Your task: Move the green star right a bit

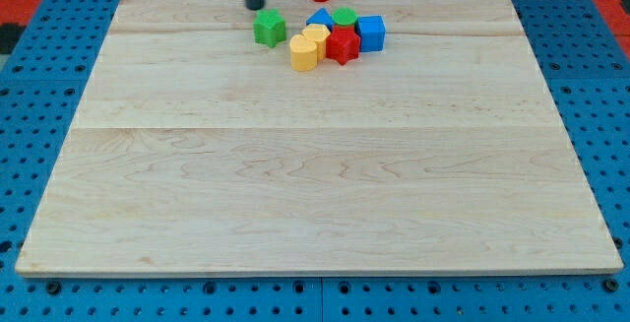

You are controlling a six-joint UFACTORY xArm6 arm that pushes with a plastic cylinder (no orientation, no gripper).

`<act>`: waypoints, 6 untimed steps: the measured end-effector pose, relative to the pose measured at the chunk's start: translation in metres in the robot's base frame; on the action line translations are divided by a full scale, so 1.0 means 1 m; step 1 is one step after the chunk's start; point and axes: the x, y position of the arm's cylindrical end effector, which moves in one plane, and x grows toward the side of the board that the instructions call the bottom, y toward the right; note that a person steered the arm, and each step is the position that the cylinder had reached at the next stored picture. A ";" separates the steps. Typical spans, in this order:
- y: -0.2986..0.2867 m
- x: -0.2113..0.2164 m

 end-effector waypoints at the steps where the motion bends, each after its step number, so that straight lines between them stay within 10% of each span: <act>1: -0.031 0.027; 6: 0.066 0.057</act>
